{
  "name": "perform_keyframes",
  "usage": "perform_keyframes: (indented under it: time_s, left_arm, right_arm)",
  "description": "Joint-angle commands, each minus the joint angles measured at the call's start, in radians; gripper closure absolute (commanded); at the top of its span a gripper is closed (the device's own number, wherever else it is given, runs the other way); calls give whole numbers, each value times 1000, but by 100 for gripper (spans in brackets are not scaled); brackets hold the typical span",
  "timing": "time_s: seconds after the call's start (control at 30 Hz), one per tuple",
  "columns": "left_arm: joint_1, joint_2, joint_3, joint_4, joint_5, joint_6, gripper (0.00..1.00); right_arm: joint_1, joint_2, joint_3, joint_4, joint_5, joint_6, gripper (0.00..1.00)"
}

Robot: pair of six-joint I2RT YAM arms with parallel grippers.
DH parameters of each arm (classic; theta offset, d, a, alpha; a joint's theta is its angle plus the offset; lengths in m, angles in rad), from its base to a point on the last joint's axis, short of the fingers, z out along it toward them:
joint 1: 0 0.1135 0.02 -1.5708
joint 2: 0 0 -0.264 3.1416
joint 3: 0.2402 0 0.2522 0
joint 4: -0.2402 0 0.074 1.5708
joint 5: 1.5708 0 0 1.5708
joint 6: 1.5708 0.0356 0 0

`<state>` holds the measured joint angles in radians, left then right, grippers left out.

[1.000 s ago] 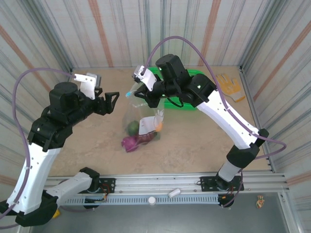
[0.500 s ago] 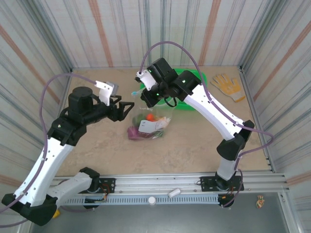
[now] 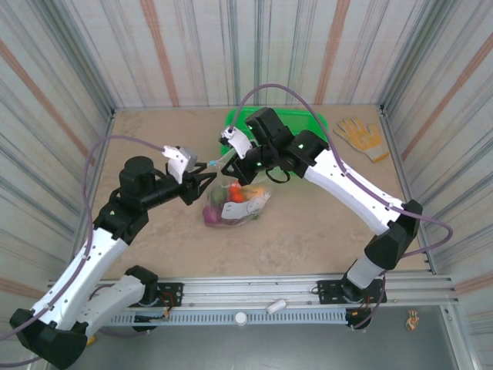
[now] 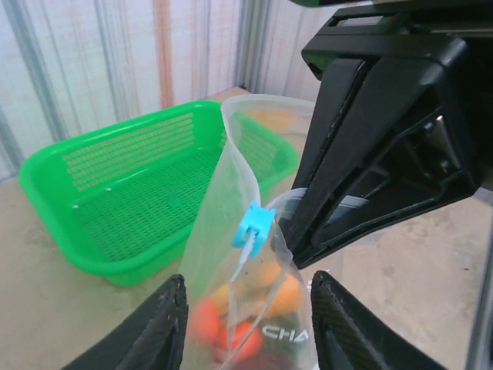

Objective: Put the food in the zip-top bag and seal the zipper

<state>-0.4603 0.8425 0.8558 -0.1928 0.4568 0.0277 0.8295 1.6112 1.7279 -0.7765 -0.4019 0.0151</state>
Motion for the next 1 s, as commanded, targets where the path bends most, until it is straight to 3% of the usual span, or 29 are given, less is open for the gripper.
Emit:
perform_keyframes:
  time_s: [0.0, 0.17, 0.27, 0.77, 0.97]
  left_arm:
    - [-5, -9, -53, 147, 126, 73, 62]
    - [-5, -35, -130, 271, 93, 60, 61]
    - [-5, -49, -160, 324, 98, 67, 67]
    - [9, -85, -253, 429, 144, 110, 84]
    - [18, -88, -260, 451, 154, 104, 84]
  right_arm:
    - [-4, -48, -30, 57, -78, -29, 100]
    - [-6, -58, -42, 55, -91, -25, 100]
    - [-5, -65, -54, 59, -100, -29, 100]
    - [-6, -72, -80, 34, -139, -50, 100]
    - [-6, -79, -96, 29, -159, -46, 100]
